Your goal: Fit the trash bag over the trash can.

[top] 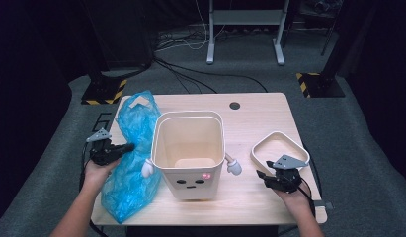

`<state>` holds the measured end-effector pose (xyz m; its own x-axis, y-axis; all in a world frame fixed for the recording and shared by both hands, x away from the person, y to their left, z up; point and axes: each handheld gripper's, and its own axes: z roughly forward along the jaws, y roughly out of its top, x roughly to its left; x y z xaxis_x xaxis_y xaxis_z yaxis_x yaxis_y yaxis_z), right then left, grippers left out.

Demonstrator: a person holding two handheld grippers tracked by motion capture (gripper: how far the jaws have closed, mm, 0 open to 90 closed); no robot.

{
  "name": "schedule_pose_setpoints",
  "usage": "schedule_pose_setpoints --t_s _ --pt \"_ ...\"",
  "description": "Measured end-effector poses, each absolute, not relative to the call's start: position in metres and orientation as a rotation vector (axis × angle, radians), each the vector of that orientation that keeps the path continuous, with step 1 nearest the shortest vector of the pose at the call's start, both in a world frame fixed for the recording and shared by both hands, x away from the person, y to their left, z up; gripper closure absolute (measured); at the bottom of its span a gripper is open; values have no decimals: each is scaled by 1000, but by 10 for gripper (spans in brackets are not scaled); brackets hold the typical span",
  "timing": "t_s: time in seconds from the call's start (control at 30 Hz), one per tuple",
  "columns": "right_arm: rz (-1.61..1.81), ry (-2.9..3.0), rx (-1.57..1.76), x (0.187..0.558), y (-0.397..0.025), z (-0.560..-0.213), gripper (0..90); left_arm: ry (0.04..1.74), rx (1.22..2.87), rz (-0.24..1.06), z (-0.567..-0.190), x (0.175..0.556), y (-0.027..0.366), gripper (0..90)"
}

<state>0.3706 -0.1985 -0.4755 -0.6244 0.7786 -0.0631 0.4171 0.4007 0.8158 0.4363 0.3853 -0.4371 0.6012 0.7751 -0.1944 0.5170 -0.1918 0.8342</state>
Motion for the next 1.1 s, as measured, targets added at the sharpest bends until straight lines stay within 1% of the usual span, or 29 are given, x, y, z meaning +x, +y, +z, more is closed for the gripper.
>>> schedule_pose_setpoints --t_s 0.27,0.53,0.77,1.1 --pt "1111 2225 1023 371 -199 -476 448 999 1862 349 -422 432 384 874" --pt "1112 2222 1025 370 -199 -475 448 989 1878 395 -403 428 382 874" --pt "1109 2224 1026 370 -198 -475 448 968 1896 423 -382 423 380 874" --pt "1109 2222 1022 370 -198 -475 448 931 1864 439 -350 417 376 874"
